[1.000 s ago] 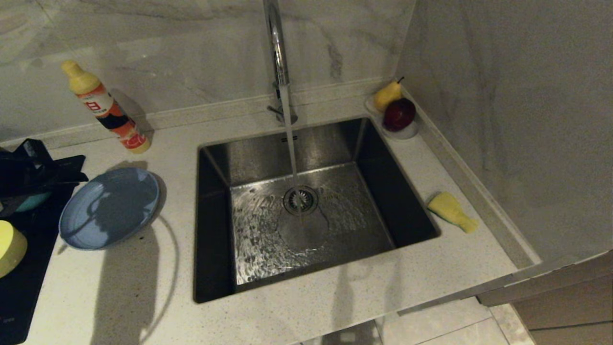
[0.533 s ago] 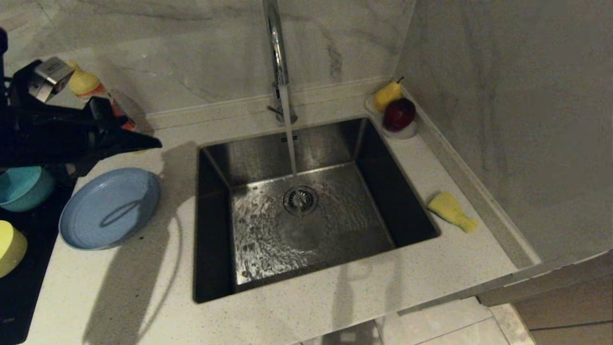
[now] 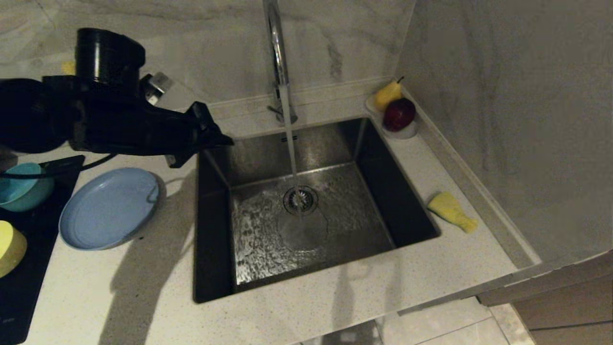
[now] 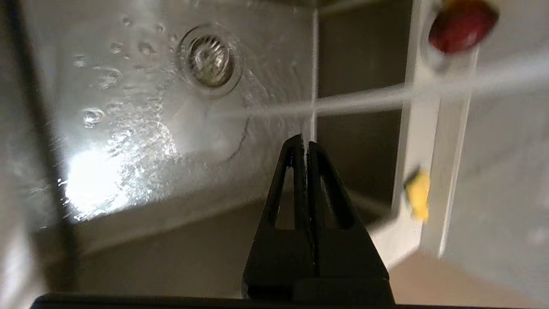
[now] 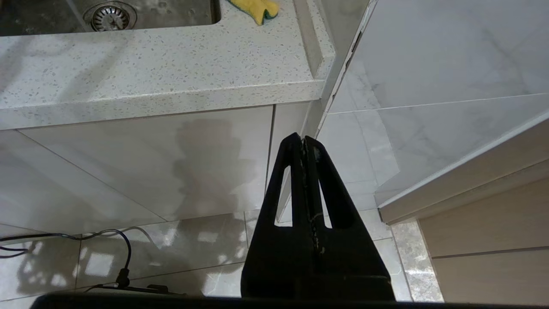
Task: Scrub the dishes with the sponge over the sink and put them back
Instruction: Turn off the faucet
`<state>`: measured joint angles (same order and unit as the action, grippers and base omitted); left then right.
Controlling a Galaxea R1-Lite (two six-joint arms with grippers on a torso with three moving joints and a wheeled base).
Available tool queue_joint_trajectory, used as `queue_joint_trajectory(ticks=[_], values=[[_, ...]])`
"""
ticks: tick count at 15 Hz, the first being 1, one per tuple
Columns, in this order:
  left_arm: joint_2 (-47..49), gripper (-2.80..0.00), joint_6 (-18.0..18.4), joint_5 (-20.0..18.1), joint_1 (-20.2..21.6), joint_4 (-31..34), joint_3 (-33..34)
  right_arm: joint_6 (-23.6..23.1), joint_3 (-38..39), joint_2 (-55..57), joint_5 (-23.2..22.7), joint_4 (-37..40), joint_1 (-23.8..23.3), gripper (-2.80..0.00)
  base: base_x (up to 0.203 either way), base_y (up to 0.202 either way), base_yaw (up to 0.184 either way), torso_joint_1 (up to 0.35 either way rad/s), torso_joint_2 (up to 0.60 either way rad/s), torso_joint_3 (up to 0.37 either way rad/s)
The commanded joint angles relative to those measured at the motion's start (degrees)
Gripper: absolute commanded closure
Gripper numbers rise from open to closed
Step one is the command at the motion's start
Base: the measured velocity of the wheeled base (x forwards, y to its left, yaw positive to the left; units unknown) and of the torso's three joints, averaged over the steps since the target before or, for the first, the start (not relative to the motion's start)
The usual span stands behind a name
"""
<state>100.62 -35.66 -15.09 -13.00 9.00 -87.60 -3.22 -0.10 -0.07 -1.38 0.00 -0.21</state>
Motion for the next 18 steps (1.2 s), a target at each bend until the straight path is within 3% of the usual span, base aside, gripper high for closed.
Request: queue_joint_trajectory(ticks=[1, 9, 15, 18], values=[[5.35, 0.0, -1.17, 0.18, -1.27, -2.78, -0.15, -0.04, 0.01, 0.07, -0.03, 0.0, 0.03, 0.0, 0.0, 0.0, 0.0, 0.0, 0.0, 0.0], [11.87, 0.0, -5.19, 0.54, -1.59, -17.46, -0.43, -0.04, 0.01, 0.07, -0.03, 0.0, 0.03, 0.0, 0.0, 0.0, 0.0, 0.004, 0.0, 0.001], [13.29, 0.0, -8.82, -0.03, -1.59, -22.71, -2.57, -0.04, 0.01, 0.07, -0.03, 0.0, 0.03, 0.0, 0.0, 0.0, 0.0, 0.0, 0.0, 0.0], [13.48, 0.0, -8.82, -2.41, -1.59, -23.05, -2.59, -0.04, 0.01, 0.07, -0.03, 0.0, 0.03, 0.0, 0.0, 0.0, 0.0, 0.0, 0.0, 0.0]])
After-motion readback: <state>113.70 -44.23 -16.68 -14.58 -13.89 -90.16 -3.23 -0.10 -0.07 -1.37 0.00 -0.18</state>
